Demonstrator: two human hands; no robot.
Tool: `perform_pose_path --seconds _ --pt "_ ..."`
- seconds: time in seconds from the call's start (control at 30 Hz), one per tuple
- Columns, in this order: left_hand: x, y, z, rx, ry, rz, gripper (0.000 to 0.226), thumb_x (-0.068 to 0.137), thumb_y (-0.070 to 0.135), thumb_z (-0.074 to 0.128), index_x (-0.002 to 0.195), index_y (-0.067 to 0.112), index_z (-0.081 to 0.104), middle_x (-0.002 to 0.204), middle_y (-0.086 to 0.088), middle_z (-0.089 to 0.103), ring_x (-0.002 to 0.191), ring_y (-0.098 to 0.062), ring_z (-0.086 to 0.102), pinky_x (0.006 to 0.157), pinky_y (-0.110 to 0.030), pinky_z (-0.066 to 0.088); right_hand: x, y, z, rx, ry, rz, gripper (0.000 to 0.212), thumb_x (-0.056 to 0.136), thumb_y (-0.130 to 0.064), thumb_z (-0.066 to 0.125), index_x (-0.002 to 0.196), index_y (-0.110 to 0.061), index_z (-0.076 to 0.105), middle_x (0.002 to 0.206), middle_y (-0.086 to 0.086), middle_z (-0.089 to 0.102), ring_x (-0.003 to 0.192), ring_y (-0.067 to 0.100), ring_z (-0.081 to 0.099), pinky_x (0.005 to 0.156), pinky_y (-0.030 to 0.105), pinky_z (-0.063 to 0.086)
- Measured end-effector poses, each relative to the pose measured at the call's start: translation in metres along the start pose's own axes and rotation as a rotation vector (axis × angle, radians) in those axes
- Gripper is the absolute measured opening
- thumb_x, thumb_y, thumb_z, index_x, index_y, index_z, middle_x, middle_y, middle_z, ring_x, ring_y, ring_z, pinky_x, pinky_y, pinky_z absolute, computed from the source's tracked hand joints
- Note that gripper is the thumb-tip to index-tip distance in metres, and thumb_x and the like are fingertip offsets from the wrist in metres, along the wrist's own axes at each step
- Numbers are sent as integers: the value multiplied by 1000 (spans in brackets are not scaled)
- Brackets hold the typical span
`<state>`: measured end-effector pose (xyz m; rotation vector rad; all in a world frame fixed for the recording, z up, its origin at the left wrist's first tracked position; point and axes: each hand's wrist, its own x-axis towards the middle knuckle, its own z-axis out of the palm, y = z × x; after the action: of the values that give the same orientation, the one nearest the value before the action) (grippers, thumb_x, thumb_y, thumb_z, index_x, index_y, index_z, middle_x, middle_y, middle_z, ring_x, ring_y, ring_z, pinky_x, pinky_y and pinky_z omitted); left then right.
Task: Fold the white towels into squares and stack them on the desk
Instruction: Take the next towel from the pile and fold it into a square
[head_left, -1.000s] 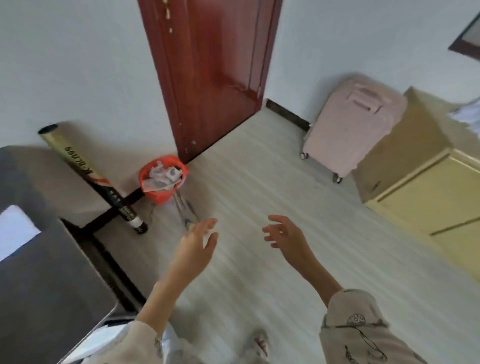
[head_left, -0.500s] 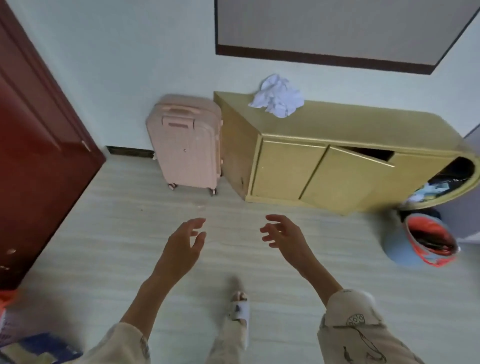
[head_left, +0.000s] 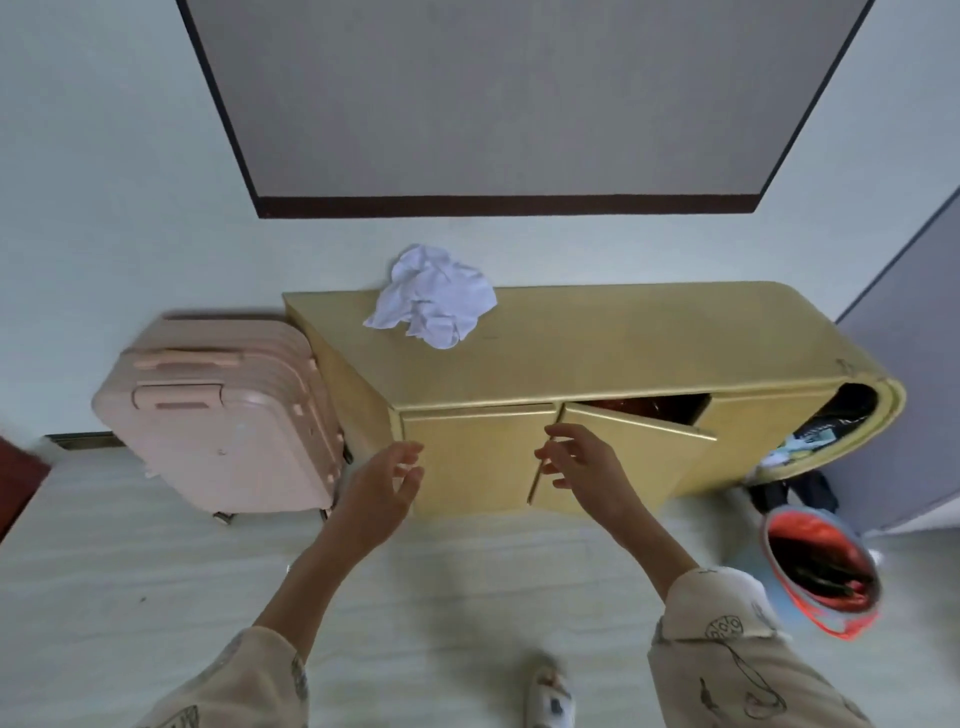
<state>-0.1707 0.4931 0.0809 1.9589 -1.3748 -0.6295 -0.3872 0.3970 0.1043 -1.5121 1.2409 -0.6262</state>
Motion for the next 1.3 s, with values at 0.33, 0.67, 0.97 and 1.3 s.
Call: perform_pose_path --seconds 0.33,0.67,0.97,1.3 --pt "165 38 66 -46 53 -195 25 90 10 55 114 7 61 104 -5 65 86 -15 61 84 -25 47 207 -12 -68 -42 -140 -2 21 94 -11 50 114 -11 56 90 6 65 72 18 61 67 25 47" --pt "312 7 77 111 -17 -223 32 91 8 49 122 12 55 123 -3 57 107 -19 56 89 -25 40 358 -24 -53 -126 -230 33 18 93 -15 51 110 -17 56 88 1 66 73 16 62 74 31 48" --pt "531 -39 54 582 -197 127 58 84 -7 44 136 18 41 146 -6 31 137 -21 25 106 -32 29 480 -22 -7 -117 -177 164 19 93 -13 51 111 -17 55 89 2 66 72 13 61 70 27 47" --pt "604 -81 74 602 -31 9 43 76 -7 56 114 12 59 108 -8 63 103 -30 52 92 -42 27 544 -22 6 -144 -175 226 19 94 -15 48 112 -18 55 92 1 67 78 15 63 76 29 49"
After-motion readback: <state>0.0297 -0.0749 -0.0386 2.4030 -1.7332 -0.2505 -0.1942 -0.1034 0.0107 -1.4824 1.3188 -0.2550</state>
